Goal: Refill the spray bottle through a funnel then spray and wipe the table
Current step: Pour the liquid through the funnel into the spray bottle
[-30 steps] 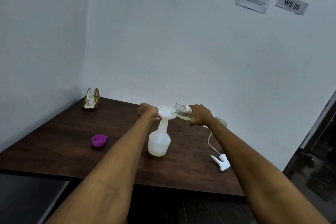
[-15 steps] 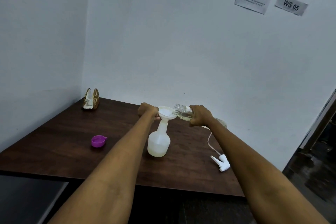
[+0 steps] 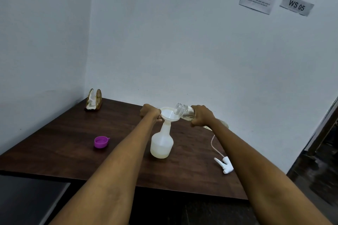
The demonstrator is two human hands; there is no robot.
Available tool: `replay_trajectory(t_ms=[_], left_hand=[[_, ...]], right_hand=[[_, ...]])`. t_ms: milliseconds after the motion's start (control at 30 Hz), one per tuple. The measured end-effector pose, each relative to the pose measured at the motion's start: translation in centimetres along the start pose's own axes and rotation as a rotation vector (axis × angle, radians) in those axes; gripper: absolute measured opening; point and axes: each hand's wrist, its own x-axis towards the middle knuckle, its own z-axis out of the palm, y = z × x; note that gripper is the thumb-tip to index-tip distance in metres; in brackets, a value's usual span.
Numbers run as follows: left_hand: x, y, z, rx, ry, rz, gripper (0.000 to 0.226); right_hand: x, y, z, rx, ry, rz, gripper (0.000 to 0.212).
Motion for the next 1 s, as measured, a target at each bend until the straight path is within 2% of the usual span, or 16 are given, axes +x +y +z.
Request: replay_trajectory(t_ms=[233, 1000], left_hand=[[0.07, -0.27, -0.21, 0.020, -0.013, 0.007, 0.022], [0.11, -0.04, 0.19, 0.016, -0.010, -0.002, 0.022]], right_hand=[[-0.06, 0.19, -0.45, -0.059, -0.007, -0.014, 0.033], [-0.41, 0.76, 0.00, 0.040, -0.008, 0.029, 0.033]])
